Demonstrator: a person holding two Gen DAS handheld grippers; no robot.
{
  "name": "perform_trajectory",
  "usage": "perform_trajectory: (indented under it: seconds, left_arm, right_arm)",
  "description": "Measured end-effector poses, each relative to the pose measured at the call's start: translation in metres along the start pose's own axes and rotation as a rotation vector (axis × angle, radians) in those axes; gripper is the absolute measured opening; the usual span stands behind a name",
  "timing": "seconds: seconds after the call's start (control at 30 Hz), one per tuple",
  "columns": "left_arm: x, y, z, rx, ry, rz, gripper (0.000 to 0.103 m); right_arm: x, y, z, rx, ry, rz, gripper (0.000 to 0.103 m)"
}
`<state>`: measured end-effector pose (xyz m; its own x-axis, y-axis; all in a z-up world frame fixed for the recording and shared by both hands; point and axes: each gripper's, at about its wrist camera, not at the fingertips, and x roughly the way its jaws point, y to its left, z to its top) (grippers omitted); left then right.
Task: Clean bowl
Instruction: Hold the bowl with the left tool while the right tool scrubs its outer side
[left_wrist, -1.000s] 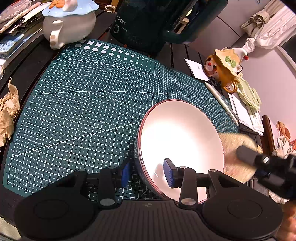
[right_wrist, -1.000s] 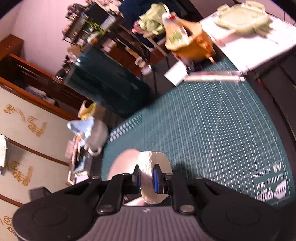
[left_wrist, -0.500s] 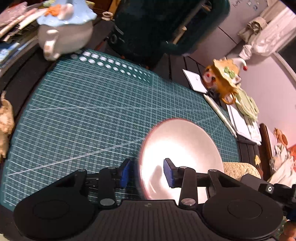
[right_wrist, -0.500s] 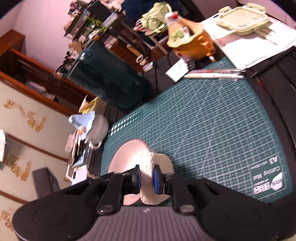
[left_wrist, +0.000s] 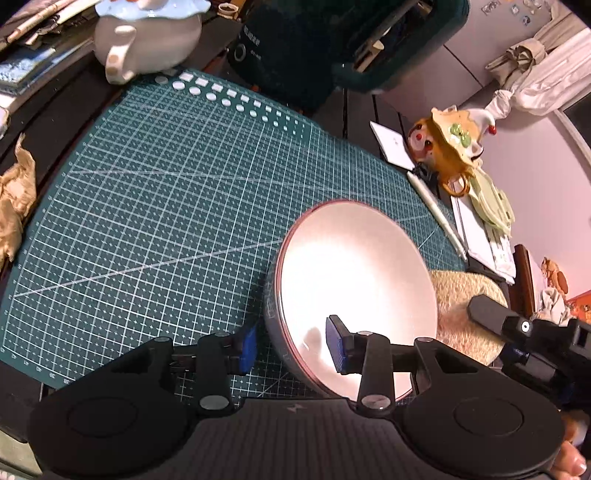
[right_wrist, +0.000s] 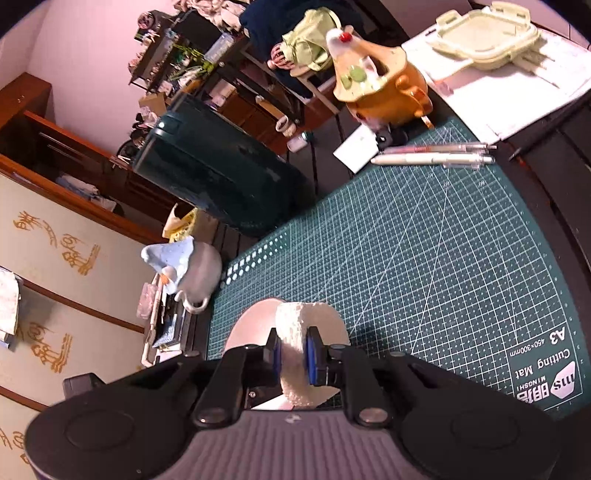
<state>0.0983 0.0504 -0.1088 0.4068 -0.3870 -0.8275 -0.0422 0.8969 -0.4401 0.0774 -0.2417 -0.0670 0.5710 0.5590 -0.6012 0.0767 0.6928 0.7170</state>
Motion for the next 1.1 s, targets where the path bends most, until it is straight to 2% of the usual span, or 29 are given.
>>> perform_trajectory:
  seconds: [0.17,0.27,0.37,0.47,0.67,0.8,0.87,1.0,1.1]
  left_arm:
    - [0.001,0.003,0.000,-0.006,-0.004,-0.009,0.037]
    - [0.001,0.004,0.000,-0.012,-0.004,-0.016,0.037]
    - [0.001,0.006,0.001,-0.021,-0.002,-0.023,0.037]
    - [0.000,0.005,0.001,-0.018,-0.001,-0.022,0.037]
    - [0.001,0.004,0.000,-0.014,-0.001,-0.019,0.037]
    - [0.001,0.003,0.001,-0.009,0.000,-0.017,0.037]
    - [0.001,0.002,0.001,-0.006,0.000,-0.016,0.037]
    - [0.001,0.001,0.001,-0.005,0.000,-0.015,0.037]
    - [0.001,0.001,0.001,-0.002,0.002,-0.017,0.037]
  right_arm:
    - [-0.009,0.006,0.002,-0.016,-0.038,0.031,0.013]
    - [0.004,-0.001,-0.001,-0.005,0.003,-0.002,0.013]
    - [0.000,0.001,0.000,0.000,-0.001,-0.003,0.013]
    - [-0.012,0.008,0.002,-0.022,-0.046,0.036,0.013]
    - [0.007,-0.001,-0.002,-0.007,0.020,-0.022,0.013]
    - [-0.008,0.009,0.002,-0.029,-0.033,0.022,0.013]
    - [-0.008,0.007,0.002,-0.028,-0.035,0.015,0.013]
    - [0.013,-0.008,-0.002,0.026,0.044,-0.032,0.013]
    - [0.001,0.002,0.001,-0.001,-0.001,-0.001,0.013]
